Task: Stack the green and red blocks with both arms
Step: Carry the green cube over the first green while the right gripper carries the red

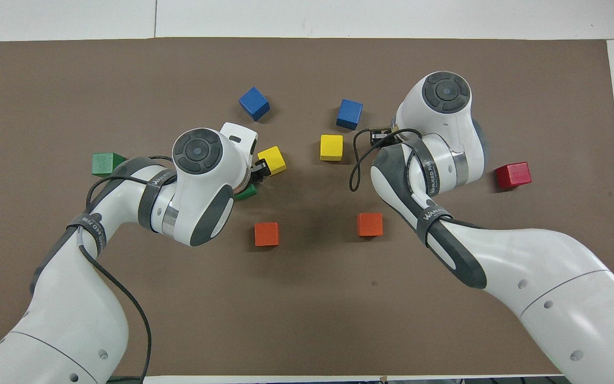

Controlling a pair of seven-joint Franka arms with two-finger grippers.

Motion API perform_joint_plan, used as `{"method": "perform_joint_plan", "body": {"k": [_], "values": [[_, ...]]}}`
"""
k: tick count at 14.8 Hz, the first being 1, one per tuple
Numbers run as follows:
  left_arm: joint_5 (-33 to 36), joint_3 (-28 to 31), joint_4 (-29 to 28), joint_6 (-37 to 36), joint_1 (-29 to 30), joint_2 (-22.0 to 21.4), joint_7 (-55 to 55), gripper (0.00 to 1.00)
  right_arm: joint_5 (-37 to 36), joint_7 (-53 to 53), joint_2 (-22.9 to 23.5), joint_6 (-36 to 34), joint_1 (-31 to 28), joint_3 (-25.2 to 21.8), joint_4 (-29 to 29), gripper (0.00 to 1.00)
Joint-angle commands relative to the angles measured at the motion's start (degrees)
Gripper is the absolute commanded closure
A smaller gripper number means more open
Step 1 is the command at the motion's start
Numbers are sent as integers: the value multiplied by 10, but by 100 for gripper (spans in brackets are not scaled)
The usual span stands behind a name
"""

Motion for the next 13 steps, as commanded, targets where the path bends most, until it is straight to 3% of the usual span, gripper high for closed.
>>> {"method": "perform_joint_plan", "body": {"k": [1, 2, 3, 7, 13], "values": [[7, 7, -8, 1, -22, 3, -4, 71, 4, 4, -17, -28, -9, 4, 9, 100], [8, 6, -8, -3, -22, 3, -3, 92, 4, 5, -16, -56, -13, 3, 32, 100], [8, 6, -8, -4, -22, 2, -2, 100, 4, 5, -17, -76, -19, 3, 52, 100], [8, 7, -7, -18, -16, -6, 16, 100, -5, -11, -54, -90, -49, 2, 67, 100], [8, 8, -4, -32, -11, -16, 21, 100, -5, -120, -103, -142, -99, 1, 59, 100]]}}
